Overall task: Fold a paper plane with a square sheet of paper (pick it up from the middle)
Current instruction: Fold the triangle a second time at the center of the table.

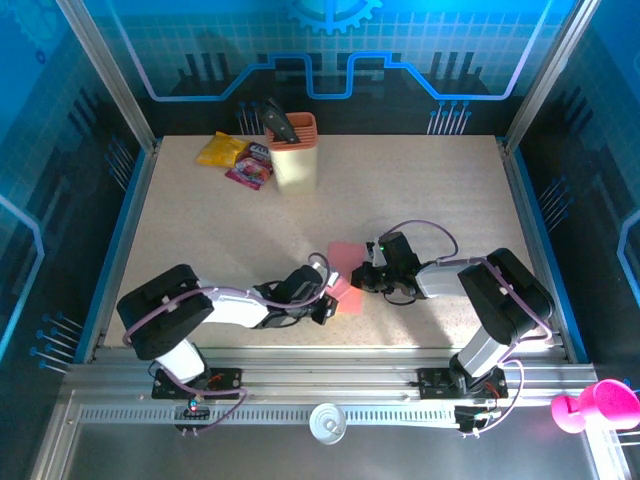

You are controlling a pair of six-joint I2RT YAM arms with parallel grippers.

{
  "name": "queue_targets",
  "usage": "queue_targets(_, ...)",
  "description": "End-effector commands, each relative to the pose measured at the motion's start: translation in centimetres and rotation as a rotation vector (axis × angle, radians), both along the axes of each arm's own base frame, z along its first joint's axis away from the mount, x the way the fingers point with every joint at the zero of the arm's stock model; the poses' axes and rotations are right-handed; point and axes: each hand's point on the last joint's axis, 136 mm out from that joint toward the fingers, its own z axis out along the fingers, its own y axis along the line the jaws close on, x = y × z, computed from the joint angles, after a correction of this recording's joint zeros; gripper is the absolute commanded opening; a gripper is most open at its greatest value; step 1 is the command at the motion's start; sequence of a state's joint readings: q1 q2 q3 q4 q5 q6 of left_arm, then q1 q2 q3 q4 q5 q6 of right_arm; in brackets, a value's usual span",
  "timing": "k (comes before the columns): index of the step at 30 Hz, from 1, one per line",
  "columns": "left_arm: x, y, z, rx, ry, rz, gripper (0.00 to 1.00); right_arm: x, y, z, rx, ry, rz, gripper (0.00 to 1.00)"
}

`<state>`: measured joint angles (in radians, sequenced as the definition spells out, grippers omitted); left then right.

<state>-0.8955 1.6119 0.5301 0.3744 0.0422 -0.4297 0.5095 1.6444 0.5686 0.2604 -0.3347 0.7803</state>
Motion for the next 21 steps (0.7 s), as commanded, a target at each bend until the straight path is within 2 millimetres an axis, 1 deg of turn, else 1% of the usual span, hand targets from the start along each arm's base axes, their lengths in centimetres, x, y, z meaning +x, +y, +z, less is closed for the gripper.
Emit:
queue_targets(1,-2.2,2.6,-2.0,0.025,0.089,0.04,0.0,-3.1,-4.8,-6.2,-0.248,0.152,-0.062,0.0)
queue_targets(4,-3.7,4.1,-2.7,0.015,0.124,0.071,0.0,-3.1,-4.8,-6.3,-0.246,0.156,-0.063,0.0)
queue_targets(6,-4.6,5.1,-2.8,0.009,0.142,0.091,0.0,-3.0,-4.7,-6.3,-0.243,0.156,-0.063,0.0)
queue_targets(7,-4.9,5.4,-2.6,0.0,0.148,0.1,0.0,-3.0,-4.6,-6.3,-0.242,0.158,-0.061,0.0)
queue_targets(9,-4.7,5.5,-1.1,-0.02,0.126,0.111,0.0,-3.0,-4.5,-6.2,-0.238,0.158,-0.06,0.0)
queue_targets(11,-3.6,5.5,0.9,-0.019,0.069,0.127,0.0,-3.1,-4.6,-6.3,-0.239,0.16,-0.059,0.0)
queue_targets(14,-1.3,4.3,4.6,-0.047,-0.023,0.113,0.0,-3.1,-4.6,-6.4,-0.242,0.159,-0.051,0.0)
queue_targets(16,0.3,3.4,6.1,-0.067,-0.049,0.098,0.0,-3.2,-4.6,-6.5,-0.244,0.161,-0.048,0.0)
queue_targets(18,2.0,2.2,7.0,-0.08,-0.062,0.074,0.0,-3.3,-4.6,-6.6,-0.245,0.164,-0.046,0.0)
queue_targets(21,4.1,0.6,6.8,-0.074,-0.065,0.043,0.0,-3.3,-4.5,-6.6,-0.241,0.166,-0.045,0.0)
